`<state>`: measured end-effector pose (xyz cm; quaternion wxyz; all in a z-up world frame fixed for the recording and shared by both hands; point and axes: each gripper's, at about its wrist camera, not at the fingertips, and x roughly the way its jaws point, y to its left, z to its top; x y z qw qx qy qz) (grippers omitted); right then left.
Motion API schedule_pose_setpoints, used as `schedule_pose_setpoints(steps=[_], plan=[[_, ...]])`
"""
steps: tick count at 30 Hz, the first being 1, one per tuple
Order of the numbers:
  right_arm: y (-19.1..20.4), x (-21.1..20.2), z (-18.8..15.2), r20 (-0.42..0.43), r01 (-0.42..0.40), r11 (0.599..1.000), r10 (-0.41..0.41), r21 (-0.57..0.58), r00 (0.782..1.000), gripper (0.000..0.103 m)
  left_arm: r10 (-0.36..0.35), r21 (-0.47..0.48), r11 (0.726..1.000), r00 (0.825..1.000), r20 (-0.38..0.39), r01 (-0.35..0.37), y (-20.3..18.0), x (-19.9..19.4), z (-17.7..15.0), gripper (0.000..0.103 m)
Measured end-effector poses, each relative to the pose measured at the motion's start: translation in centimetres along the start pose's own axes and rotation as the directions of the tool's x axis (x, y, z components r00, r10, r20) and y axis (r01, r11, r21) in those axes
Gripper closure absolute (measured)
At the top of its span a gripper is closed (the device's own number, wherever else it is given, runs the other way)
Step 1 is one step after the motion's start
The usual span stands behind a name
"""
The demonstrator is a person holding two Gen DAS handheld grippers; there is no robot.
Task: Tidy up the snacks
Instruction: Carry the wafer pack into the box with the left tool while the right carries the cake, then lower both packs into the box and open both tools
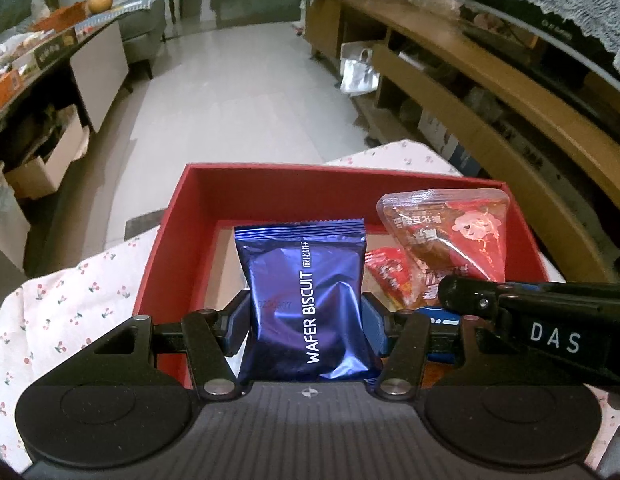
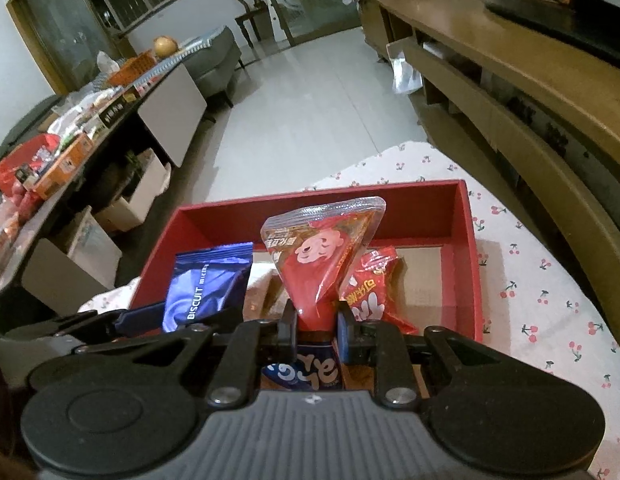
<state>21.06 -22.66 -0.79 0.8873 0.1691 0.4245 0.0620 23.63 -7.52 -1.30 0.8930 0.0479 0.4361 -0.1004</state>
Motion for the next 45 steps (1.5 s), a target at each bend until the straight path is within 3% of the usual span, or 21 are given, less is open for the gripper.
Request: schedule_pose_setpoints(steps=[18, 25, 45], plan=[[-0.1, 3.1, -1.0, -0.068, 0.044, 0.999, -0.046, -0.031, 0.997, 0.076, 0.060, 0.019, 0.998, 0.996, -0.070, -0.059, -0.1, 2.7, -1.4, 0.039], [-0.4, 3.4, -1.0, -0.076, 0.066, 0.997, -0.069, -0.039, 0.995, 0.072, 0.079, 0.035, 0.996, 0.994, -0.074, -0.076, -0.2, 2.8, -1.5, 0.034], [0.7, 0.4, -0.8, 0.019, 0.080, 0.993, -0.079, -0.086, 0.997, 0.060, 0.076, 0.002, 0.997, 0.997, -0.013, -0.076, 0.8, -0.6, -1.1, 0.021]])
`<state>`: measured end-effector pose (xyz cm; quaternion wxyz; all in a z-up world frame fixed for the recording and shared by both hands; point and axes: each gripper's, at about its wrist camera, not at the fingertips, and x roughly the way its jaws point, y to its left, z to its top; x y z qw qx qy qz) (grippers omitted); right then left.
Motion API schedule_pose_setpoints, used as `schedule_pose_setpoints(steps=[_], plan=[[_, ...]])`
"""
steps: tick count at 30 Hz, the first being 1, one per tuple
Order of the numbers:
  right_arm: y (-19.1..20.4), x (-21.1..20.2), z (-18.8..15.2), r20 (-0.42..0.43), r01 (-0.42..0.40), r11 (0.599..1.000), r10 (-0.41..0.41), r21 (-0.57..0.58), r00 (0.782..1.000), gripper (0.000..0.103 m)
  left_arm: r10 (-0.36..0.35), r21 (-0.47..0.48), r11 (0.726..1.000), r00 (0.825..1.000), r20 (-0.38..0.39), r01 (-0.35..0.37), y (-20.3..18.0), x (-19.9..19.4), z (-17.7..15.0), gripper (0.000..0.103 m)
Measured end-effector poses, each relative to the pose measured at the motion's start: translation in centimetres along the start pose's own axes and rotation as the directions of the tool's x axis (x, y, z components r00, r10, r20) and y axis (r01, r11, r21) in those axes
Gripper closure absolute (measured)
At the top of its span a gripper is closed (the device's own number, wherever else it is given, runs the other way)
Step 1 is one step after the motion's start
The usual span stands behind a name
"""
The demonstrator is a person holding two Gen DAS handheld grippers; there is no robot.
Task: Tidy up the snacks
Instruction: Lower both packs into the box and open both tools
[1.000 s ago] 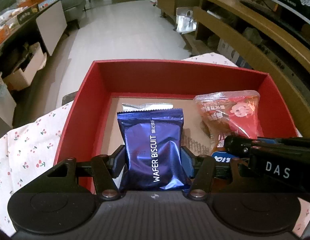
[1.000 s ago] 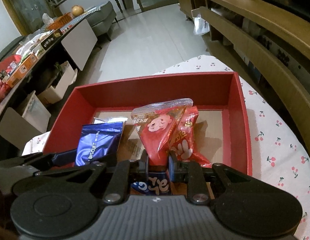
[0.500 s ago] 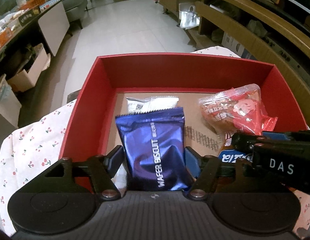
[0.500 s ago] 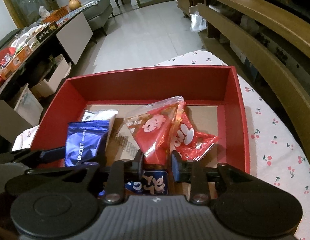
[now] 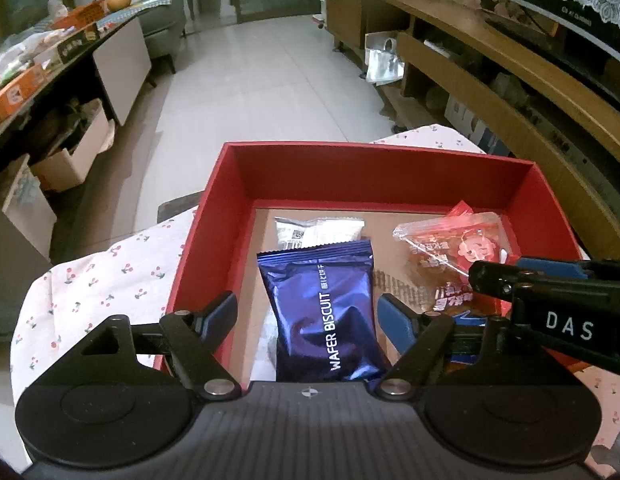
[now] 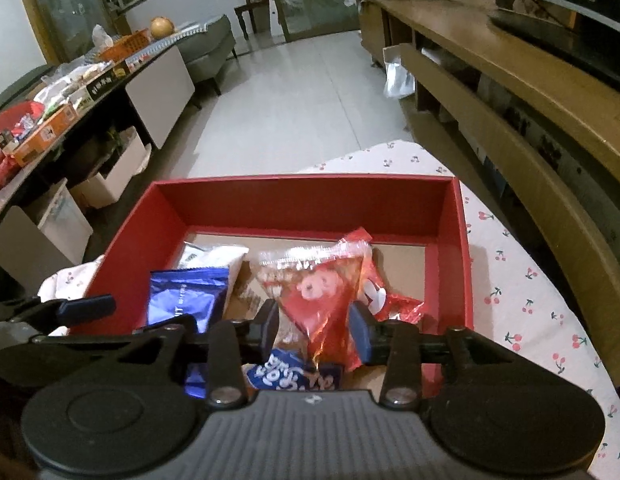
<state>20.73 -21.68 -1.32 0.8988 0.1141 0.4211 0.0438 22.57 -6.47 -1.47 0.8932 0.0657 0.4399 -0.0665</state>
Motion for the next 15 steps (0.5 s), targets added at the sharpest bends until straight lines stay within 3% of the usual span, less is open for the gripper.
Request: schedule_pose_setpoints(steps=[15], plan=[[0.2, -2.9, -1.1, 0.035, -0.035, 0.999, 0.034, 0.035, 0.999, 0.058, -0.025, -0.011, 1.000, 0.999, 0.035, 0.026, 0.6, -3.1, -1.2, 0.018]])
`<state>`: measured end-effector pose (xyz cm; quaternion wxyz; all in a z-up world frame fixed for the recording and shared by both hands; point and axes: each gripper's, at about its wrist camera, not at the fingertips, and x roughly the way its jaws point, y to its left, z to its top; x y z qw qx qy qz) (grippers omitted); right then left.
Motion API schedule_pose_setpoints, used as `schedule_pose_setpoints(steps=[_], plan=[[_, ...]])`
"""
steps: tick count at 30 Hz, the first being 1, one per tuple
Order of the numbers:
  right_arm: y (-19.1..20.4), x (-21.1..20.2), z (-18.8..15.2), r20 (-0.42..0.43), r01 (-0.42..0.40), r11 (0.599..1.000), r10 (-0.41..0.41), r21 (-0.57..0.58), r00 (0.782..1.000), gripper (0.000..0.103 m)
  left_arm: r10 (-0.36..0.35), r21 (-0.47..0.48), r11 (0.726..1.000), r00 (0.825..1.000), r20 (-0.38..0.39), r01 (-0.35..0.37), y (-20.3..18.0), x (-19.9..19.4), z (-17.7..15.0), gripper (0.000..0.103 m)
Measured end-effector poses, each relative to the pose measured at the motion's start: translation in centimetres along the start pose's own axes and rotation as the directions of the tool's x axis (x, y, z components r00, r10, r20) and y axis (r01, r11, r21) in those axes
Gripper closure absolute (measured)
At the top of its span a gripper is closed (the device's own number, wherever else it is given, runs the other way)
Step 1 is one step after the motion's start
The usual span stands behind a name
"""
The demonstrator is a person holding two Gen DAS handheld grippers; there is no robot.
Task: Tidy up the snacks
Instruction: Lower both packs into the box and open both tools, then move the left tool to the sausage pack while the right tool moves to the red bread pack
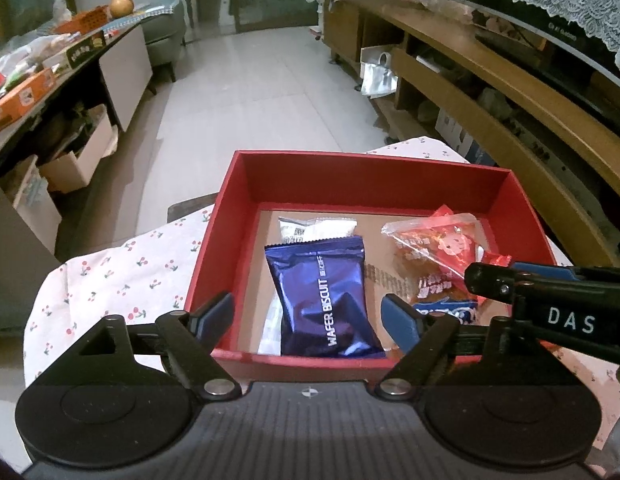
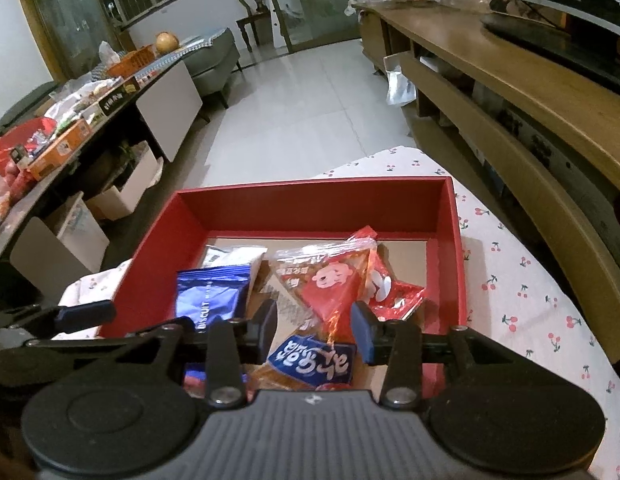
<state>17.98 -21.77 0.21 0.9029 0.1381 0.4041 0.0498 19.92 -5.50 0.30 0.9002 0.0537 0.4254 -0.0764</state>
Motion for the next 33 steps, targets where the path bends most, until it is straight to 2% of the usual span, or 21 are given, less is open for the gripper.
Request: schedule_pose_setpoints(steps=[16, 27, 33], plan=[[0.8, -2.4, -2.7, -0.028, -0.030, 1.000, 0.031, 0.004, 0.999, 0.054, -0.016, 0.004, 1.000, 1.000, -0.024, 0.016, 1.4, -2.4, -3.1, 0.017], [2.1, -3.3, -4.9, -0.075, -0.053, 0.998, 0.050, -0.034, 0.996, 0.053, -0.007, 0.003, 1.000, 0.991, -0.133, 0.008, 3.3, -2.5, -7.4, 0.016], [2.5, -3.7, -5.4, -0.084, -0.066, 0.997, 0.062, -0.043, 0.994, 0.052, -0.003, -0.050, 0.999, 0.984, -0.180, -0.006, 5.3, -2.8, -9.4, 0.015]])
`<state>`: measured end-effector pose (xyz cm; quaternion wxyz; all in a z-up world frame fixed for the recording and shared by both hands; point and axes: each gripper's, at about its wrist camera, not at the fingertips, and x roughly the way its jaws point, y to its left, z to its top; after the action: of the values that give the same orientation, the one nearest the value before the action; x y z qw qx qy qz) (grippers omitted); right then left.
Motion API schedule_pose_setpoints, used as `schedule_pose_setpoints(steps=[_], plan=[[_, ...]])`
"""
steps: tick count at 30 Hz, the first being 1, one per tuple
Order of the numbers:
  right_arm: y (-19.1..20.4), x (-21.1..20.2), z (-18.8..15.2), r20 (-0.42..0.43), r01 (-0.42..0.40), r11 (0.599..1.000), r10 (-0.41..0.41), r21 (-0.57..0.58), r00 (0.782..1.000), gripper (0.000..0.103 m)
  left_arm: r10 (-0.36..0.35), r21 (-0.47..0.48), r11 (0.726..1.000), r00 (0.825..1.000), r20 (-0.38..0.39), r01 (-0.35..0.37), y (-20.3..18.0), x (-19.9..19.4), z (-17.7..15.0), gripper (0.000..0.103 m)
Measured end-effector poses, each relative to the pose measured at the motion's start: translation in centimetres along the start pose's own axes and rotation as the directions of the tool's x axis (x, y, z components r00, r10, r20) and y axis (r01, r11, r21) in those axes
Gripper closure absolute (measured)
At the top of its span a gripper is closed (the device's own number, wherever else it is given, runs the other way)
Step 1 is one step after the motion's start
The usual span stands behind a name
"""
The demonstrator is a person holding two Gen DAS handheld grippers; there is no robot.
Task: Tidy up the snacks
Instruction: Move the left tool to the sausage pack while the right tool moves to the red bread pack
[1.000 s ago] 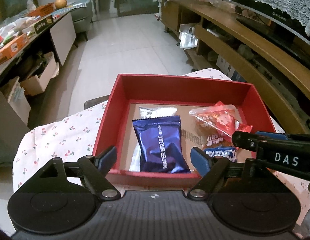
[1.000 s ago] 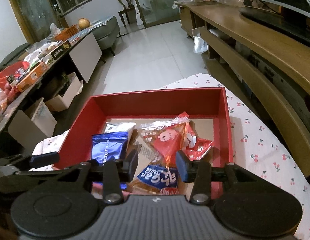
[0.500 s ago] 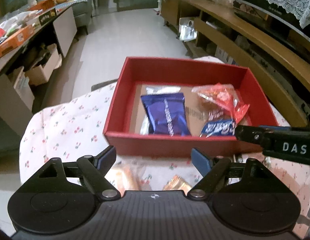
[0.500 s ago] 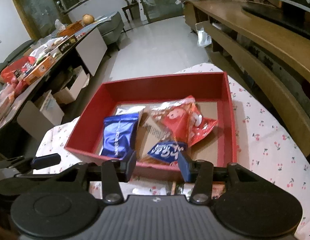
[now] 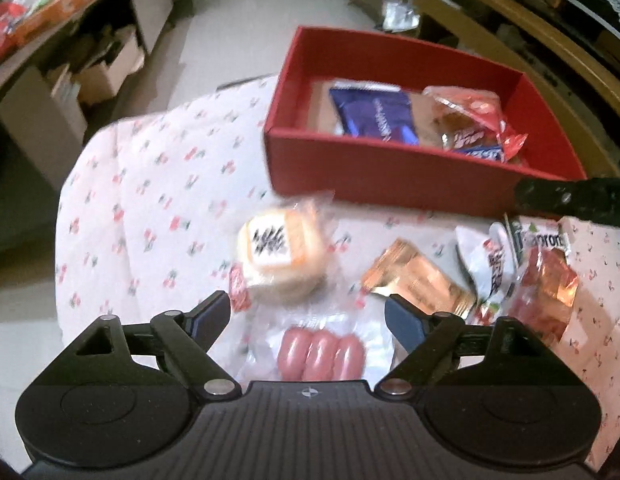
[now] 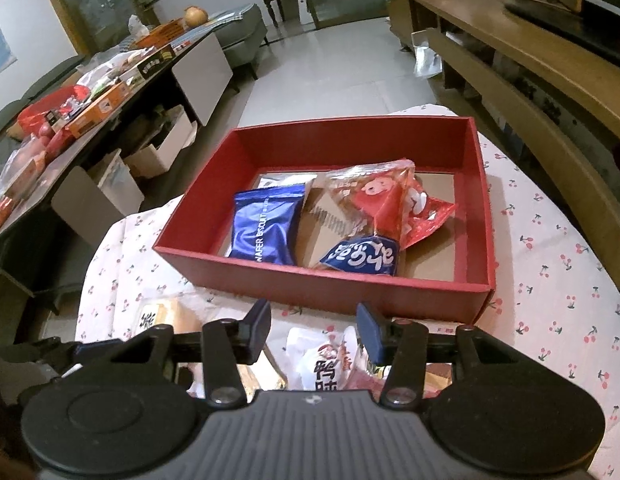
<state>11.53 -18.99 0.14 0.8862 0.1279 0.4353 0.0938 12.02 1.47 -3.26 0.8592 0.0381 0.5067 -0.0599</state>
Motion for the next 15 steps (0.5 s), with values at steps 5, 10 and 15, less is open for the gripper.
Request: schedule_pose_setpoints(steps=[5, 10, 15], plan=[[0.4, 0.0, -0.3, -0.011, -0.017, 1.000, 0.017, -0.008, 1.000, 0.051, -0.009, -0.018, 1.000, 1.000, -0.015, 0.009, 0.5, -0.1, -0.5, 0.013], [0.7, 0.0, -0.6, -0.022, -0.022, 0.999, 0.022, -0.024, 1.000, 0.048, -0.033, -0.017, 0.999, 0.998, -0.049, 0.032, -0.1, 0.7, -0.7, 0.010], [0.7, 0.1, -0.6, -0.026, -0.026, 0.999, 0.025, -0.025, 0.999, 0.048, -0.024, -0.002, 1.000, 0.996, -0.088, 0.024, -0.8, 2.1, -0.7, 0.008]])
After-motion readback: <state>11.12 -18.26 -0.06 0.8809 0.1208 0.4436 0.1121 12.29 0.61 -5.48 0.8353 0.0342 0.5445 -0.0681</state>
